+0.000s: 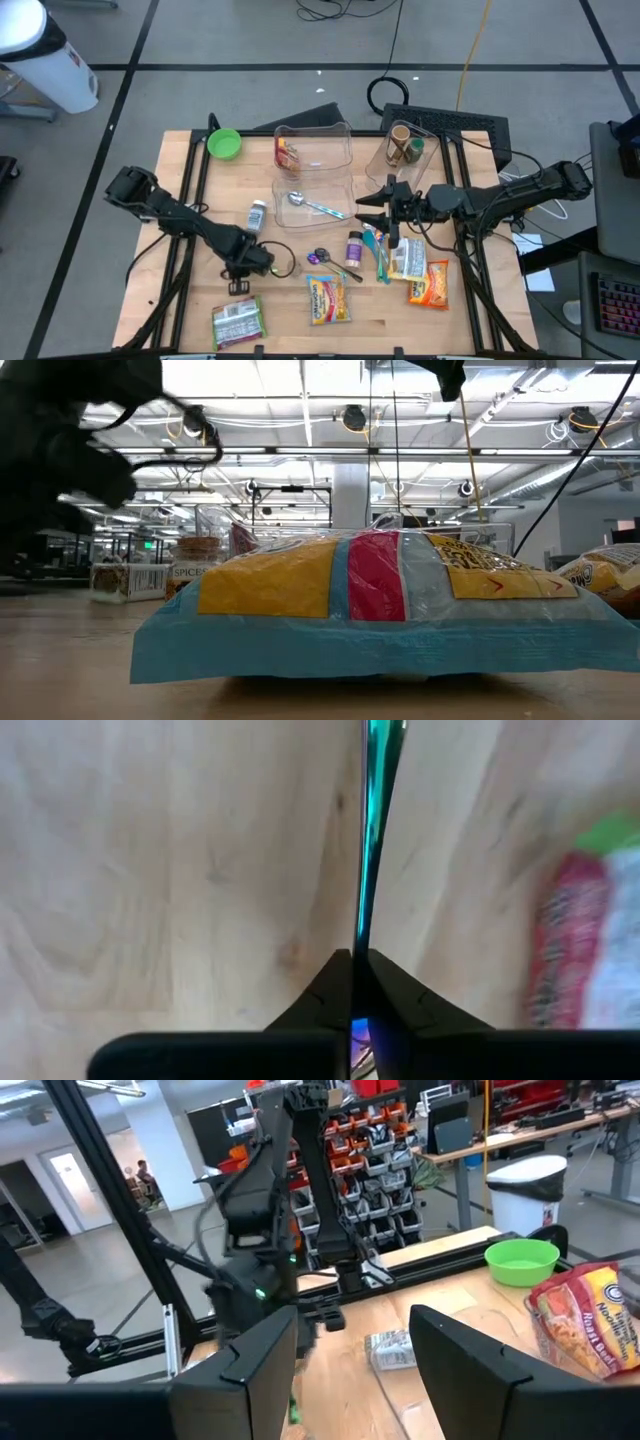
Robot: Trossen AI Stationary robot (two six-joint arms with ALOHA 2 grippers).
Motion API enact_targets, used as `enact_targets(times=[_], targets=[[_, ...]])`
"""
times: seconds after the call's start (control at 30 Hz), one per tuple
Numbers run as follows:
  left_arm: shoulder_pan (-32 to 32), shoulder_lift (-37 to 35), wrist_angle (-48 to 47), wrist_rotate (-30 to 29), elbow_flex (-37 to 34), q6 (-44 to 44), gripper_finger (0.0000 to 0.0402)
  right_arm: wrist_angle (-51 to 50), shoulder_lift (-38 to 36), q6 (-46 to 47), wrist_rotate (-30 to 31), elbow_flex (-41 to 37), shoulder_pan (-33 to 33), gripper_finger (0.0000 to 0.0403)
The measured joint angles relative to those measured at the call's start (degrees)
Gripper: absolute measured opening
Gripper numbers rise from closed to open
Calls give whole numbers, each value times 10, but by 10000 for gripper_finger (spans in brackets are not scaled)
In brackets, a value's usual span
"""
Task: Pick & Place Food Item
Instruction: Put the left green spoon into the bottom transparent bin
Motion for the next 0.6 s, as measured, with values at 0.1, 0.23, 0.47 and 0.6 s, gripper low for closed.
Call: enact_targets(times=[0.1, 0.23, 0.47, 0.6], targets=[[-2, -22, 5, -6, 21, -24, 12, 4, 0, -2, 0, 0, -5, 187], [-2, -74, 1, -26, 48, -63, 10, 16, 0, -3, -2, 0, -10, 187], [-1, -182, 12, -72, 77, -146, 9, 58, 4, -65, -2, 0, -9, 187], [17, -224, 69, -37, 79, -190, 12, 59, 25, -112, -4, 17, -9, 187]])
